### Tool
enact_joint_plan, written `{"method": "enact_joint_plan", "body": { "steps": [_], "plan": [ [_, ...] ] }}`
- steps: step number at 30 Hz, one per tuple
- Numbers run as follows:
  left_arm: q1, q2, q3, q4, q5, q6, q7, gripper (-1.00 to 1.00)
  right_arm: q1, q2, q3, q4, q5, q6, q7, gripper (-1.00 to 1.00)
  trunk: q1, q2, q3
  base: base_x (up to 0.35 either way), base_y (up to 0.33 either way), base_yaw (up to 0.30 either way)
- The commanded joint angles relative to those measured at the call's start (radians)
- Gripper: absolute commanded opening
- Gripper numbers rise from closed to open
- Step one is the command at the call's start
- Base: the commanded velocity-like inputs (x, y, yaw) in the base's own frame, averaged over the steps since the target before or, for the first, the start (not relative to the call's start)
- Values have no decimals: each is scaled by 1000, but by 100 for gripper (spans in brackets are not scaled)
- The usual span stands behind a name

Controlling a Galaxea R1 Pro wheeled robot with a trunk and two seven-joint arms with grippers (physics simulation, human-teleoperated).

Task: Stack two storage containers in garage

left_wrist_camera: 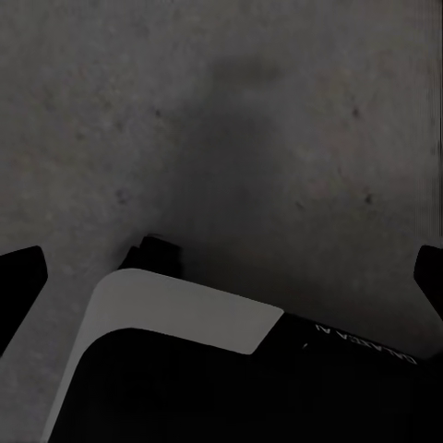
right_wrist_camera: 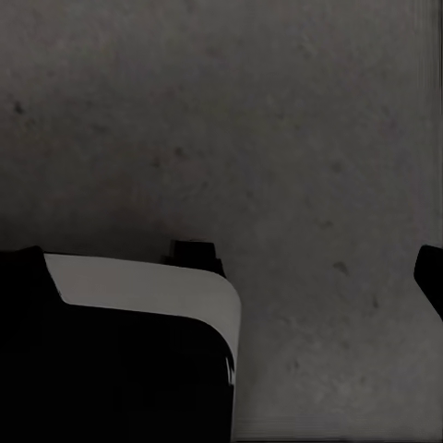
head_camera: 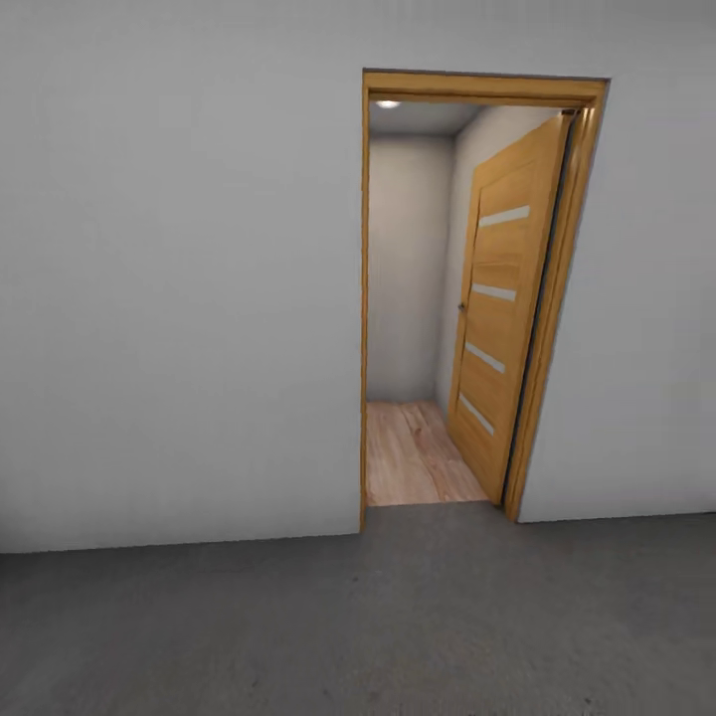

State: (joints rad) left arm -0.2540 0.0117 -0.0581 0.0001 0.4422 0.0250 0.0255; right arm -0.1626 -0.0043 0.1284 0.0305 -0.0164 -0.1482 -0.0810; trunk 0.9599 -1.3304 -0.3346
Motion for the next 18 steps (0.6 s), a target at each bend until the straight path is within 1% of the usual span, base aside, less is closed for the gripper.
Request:
{"method": "enact_joint_plan", "body": {
  "steps": [1, 11, 18],
  "plan": [
    [-1, 0, -6, 0, 7, 3, 2, 100, -2, 1, 8, 3, -1, -6, -3, 100, 0, -1, -1, 0, 0, -289],
    [-1, -1, -6, 0, 7, 3, 2, 100, -2, -3, 8, 2, -1, -10, -2, 100, 0, -1, -2, 0, 0, -292],
    [-1, -7, -7, 0, 6, 5, 2, 100, -2, -6, 8, 3, -1, -9, -3, 100, 0, -1, -2, 0, 0, -293]
  ]
}}
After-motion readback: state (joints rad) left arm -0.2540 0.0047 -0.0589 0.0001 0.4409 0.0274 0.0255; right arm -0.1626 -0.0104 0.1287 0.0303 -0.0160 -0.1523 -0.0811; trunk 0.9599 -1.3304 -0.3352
